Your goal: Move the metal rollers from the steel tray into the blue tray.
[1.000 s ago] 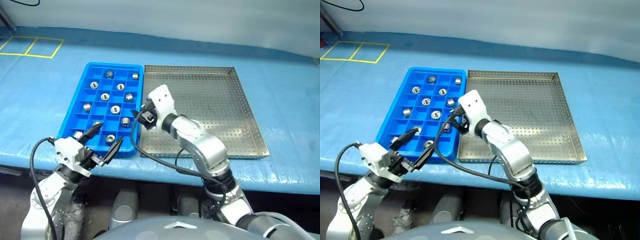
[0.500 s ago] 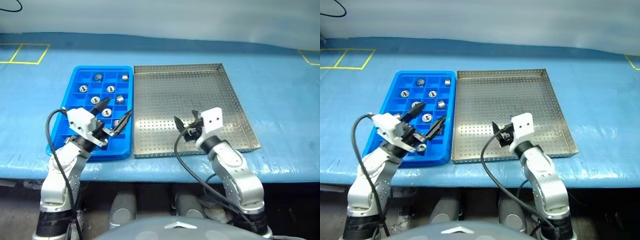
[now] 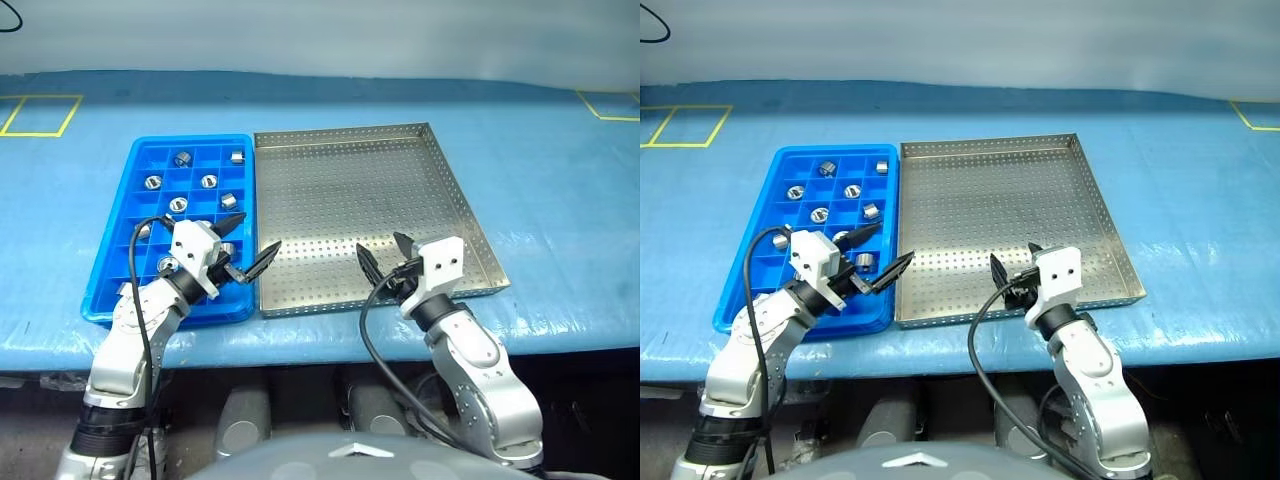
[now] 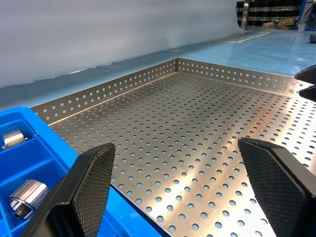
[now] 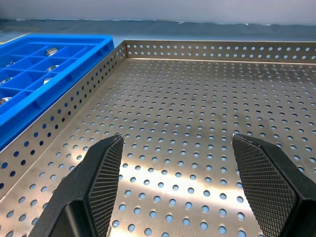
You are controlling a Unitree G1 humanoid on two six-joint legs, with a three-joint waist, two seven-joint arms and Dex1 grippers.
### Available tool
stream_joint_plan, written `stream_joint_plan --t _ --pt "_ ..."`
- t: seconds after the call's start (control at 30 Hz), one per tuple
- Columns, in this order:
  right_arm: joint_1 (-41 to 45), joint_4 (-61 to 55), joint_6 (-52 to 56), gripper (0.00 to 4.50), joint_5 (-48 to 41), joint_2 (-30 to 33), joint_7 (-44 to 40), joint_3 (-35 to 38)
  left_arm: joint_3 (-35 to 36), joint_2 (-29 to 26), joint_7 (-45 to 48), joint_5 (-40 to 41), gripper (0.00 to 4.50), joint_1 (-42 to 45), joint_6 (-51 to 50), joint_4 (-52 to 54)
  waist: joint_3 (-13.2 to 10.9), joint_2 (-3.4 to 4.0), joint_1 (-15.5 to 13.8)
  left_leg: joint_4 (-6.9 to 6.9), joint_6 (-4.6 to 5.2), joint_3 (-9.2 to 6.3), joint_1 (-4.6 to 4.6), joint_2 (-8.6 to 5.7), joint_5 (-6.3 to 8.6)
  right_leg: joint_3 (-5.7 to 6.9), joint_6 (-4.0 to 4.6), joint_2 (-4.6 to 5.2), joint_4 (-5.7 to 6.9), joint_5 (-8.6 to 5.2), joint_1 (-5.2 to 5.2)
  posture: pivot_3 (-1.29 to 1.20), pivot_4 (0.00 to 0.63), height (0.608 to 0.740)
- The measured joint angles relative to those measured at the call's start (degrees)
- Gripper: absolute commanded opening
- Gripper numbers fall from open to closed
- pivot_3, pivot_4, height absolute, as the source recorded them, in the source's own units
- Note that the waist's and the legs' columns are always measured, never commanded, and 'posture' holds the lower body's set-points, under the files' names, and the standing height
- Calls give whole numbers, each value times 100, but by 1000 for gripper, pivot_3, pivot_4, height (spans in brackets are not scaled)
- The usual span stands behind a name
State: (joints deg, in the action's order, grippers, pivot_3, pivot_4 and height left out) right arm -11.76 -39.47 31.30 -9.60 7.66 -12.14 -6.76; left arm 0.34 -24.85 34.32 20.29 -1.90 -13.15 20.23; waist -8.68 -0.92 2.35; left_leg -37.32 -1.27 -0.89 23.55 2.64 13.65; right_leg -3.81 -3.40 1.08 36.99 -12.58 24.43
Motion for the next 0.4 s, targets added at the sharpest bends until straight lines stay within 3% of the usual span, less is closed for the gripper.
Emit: stream_joint_plan --t 0.4 --pt "205 1 179 3702 24 308 -4 -196 0 12 -51 -8 4376 -115 0 0 1 -1 -22 -5 0 1 0 -1 0 -2 -3 0 1 2 -2 -3 150 740"
